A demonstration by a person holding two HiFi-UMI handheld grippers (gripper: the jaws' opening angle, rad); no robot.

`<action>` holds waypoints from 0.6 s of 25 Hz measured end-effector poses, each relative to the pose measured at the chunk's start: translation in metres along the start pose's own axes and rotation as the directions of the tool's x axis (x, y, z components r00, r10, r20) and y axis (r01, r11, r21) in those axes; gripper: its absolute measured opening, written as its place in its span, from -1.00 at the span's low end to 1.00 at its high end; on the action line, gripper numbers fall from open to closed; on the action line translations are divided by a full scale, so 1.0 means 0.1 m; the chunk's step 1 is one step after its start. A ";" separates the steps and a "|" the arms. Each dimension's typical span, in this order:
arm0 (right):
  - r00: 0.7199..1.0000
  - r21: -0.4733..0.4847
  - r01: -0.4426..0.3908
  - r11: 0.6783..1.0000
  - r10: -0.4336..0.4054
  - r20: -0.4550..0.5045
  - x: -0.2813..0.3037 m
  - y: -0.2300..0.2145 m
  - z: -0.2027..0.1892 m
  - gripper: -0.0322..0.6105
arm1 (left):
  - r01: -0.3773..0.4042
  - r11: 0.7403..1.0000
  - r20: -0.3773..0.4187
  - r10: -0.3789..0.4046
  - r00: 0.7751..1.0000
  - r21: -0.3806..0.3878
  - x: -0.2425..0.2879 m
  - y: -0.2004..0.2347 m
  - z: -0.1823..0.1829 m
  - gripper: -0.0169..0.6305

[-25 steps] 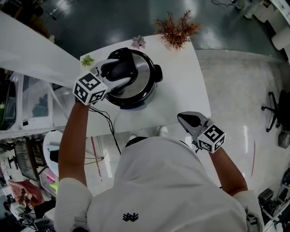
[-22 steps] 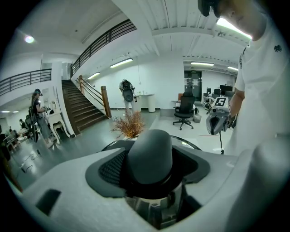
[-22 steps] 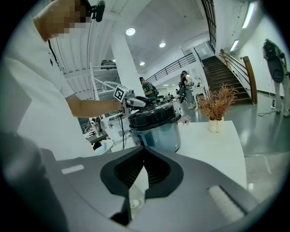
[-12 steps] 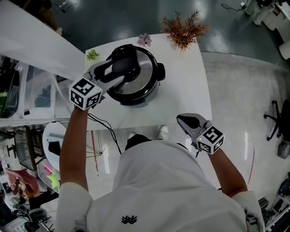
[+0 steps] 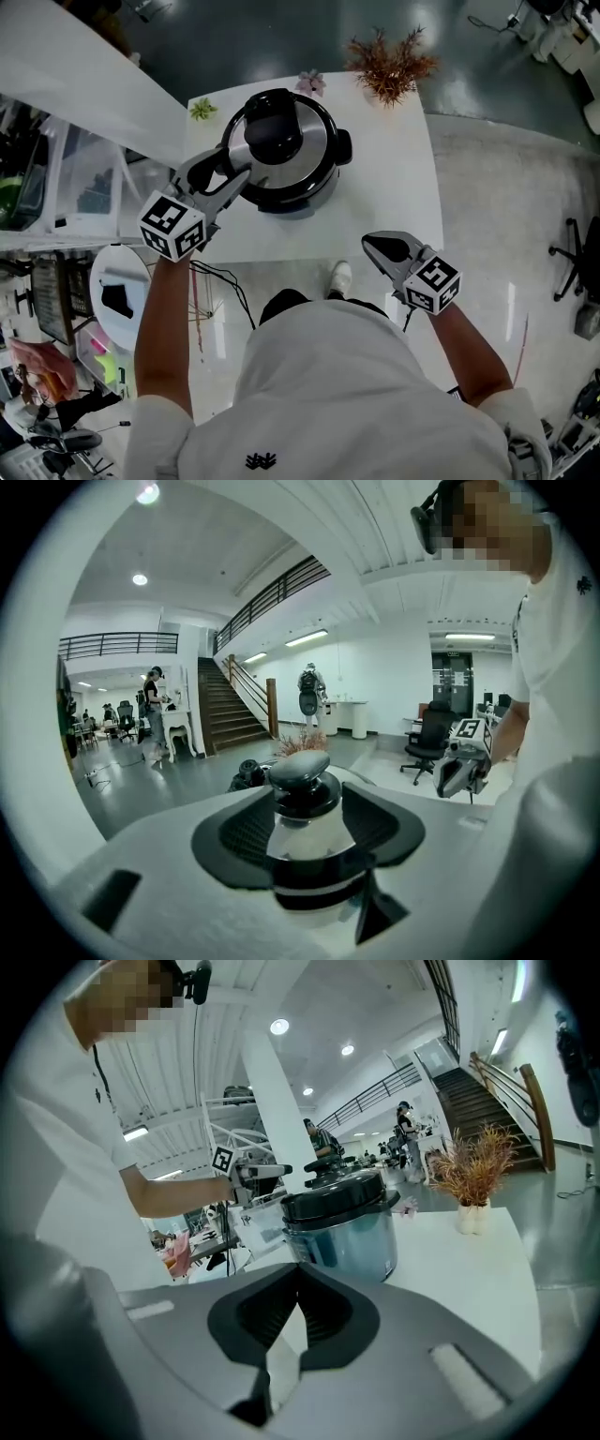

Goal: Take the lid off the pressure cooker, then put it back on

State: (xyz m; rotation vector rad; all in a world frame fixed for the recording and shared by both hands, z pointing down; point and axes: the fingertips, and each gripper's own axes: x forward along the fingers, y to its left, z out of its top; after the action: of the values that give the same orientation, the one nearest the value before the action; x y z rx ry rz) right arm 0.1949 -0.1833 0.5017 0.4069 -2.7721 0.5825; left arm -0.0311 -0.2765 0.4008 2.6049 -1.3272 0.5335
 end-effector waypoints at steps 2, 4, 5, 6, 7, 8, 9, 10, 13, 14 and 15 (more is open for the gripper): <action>1.000 -0.007 -0.001 1.000 0.002 0.008 0.04 0.06 0.03 -0.86 | -0.020 0.999 0.013 0.020 1.000 -0.026 -0.14 -0.07 -0.05 -0.29; 1.000 -0.016 -0.005 1.000 0.005 0.006 0.07 0.15 0.04 -0.86 | -0.026 0.998 0.025 0.028 0.999 -0.063 -0.27 -0.16 -0.12 -0.34; 1.000 -0.021 -0.005 1.000 0.005 0.004 0.09 0.19 0.05 -0.86 | -0.026 0.996 0.027 0.028 0.999 -0.080 -0.34 -0.22 -0.16 -0.41; 1.000 -0.026 -0.003 1.000 0.003 0.002 0.10 0.24 0.05 -0.86 | -0.027 0.995 0.025 0.029 0.999 -0.092 -0.39 -0.27 -0.22 -0.47; 1.000 -0.029 0.000 1.000 0.000 0.002 0.12 0.28 0.05 -0.86 | -0.027 0.994 0.023 0.030 0.999 -0.102 -0.46 -0.33 -0.27 -0.50; 1.000 -0.033 0.003 0.999 -0.003 0.003 0.13 0.34 0.06 -0.86 | -0.026 0.994 0.023 0.028 0.999 -0.111 -0.52 -0.40 -0.32 -0.54; 1.000 -0.037 0.006 0.999 -0.006 0.005 0.15 0.40 0.07 -0.86 | -0.021 0.992 0.025 0.024 0.999 -0.122 -0.58 -0.47 -0.37 -0.59; 1.000 -0.042 0.009 0.999 -0.009 0.006 0.17 0.47 0.07 -0.86 | -0.013 0.991 0.029 0.017 0.999 -0.134 -0.65 -0.54 -0.41 -0.62; 1.000 -0.058 0.023 0.998 -0.022 0.016 0.25 0.71 0.09 -0.86 | 0.021 0.986 0.033 -0.016 0.999 -0.163 -0.85 -0.82 -0.55 -0.70; 0.999 -0.061 0.027 0.998 -0.026 0.021 0.27 0.80 0.09 -0.86 | 0.032 0.985 0.033 -0.026 0.999 -0.172 -0.92 -0.92 -0.61 -0.73; 0.999 -0.063 0.031 0.998 -0.029 0.026 0.30 0.89 0.08 -0.86 | 0.042 0.983 0.032 -0.037 0.999 -0.180 -0.99 -1.02 -0.66 -0.76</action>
State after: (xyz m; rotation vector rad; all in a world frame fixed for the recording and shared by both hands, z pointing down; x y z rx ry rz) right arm 0.1368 -0.1145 0.4738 0.4437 -2.7945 0.4839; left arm -0.0181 -0.1217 0.4246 2.4942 -1.2655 0.3525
